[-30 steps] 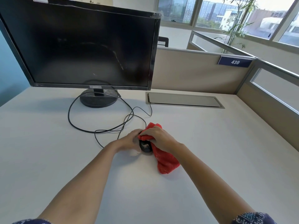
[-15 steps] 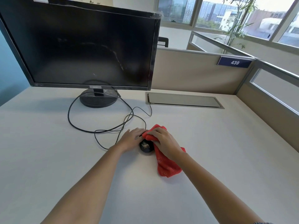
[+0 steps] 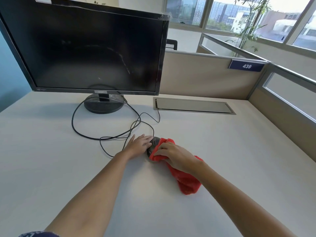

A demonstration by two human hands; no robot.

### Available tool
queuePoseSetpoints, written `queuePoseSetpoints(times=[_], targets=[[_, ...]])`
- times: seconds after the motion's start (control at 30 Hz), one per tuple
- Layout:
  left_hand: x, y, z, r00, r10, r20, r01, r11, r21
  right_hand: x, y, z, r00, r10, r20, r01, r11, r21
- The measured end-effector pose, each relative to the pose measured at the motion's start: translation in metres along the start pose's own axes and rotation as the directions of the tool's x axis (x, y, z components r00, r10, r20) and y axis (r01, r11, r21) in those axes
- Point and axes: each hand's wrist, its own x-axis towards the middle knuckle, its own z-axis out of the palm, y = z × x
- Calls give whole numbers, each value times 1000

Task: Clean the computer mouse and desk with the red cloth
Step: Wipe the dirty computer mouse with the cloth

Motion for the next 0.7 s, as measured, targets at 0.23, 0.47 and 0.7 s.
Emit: queuePoseSetpoints(times=[0.23, 0.47, 0.7], targets=[[1, 1, -5, 1000, 4, 2, -4, 1000, -16, 22, -24, 17, 993, 85, -81, -100, 973, -208], [-2, 4, -7, 1000, -1, -25, 1, 1000, -1, 10, -39, 13, 990, -107, -95, 56, 901, -430], [-3, 3, -6, 999, 10, -33, -10, 1000, 6, -4, -9, -17, 964, 187, -187, -151, 970, 192]])
